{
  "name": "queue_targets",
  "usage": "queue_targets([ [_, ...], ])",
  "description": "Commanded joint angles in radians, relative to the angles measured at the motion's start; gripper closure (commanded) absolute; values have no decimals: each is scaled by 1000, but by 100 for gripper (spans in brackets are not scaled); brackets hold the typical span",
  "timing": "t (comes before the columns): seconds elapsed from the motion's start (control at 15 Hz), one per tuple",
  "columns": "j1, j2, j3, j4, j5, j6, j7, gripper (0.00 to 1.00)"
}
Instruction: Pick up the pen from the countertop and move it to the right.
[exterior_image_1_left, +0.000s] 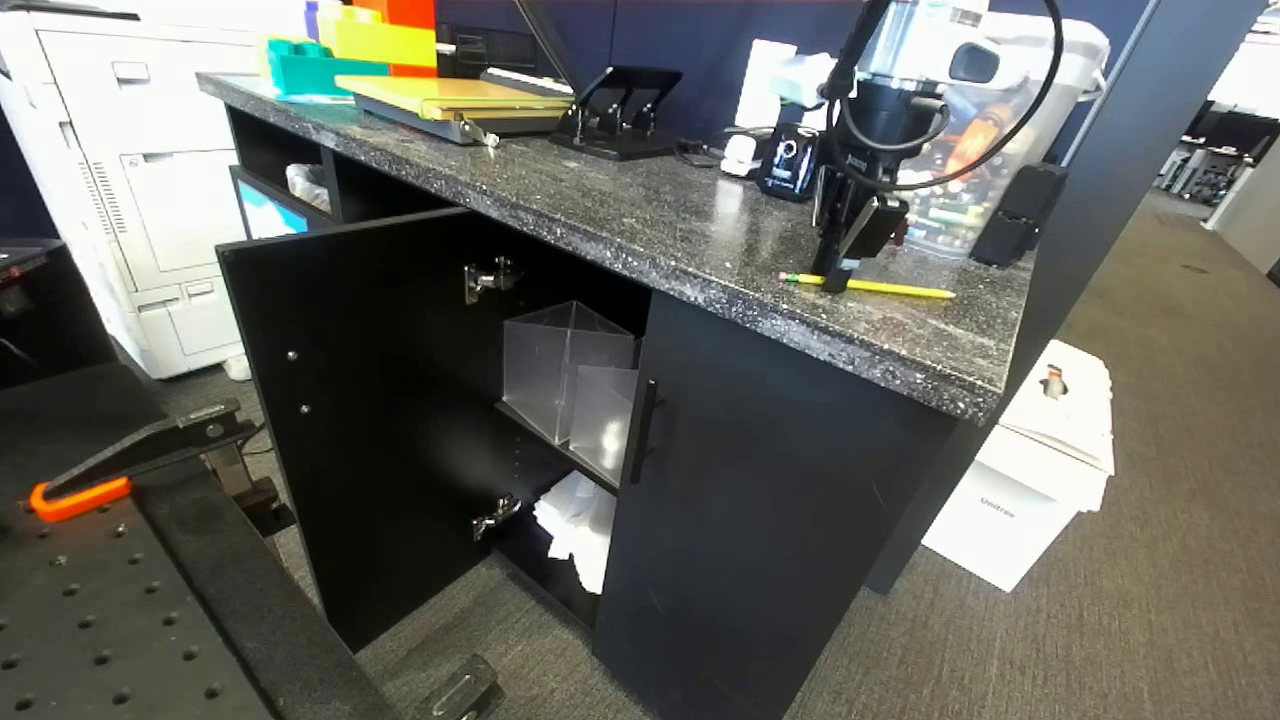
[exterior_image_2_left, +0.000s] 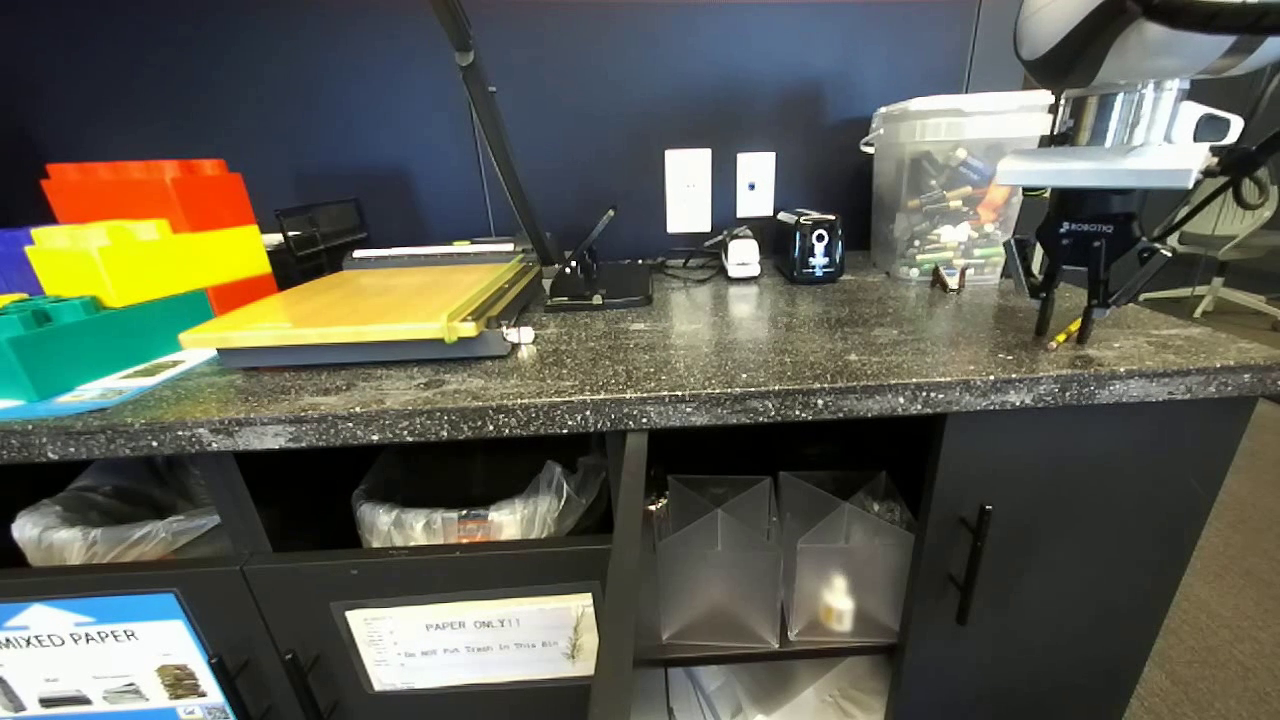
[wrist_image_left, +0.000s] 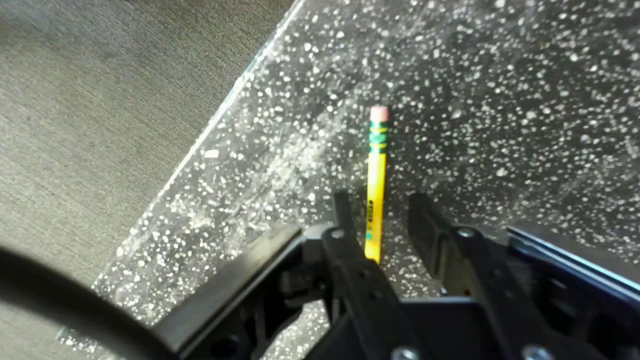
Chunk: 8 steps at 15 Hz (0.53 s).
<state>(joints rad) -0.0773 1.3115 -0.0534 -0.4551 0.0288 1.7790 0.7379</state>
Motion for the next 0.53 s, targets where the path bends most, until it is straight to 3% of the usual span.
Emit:
queue_targets([
  [0.0, 0, -52, 42, 0, 56, -87, -20, 33],
  [0.27, 12, -164, 106, -23, 117, -238, -143, 3],
  [0.33, 14, -104, 67, -18, 92, -146, -93, 22],
  [0.47, 22, -154, 83, -19, 104, -206, -117, 6],
])
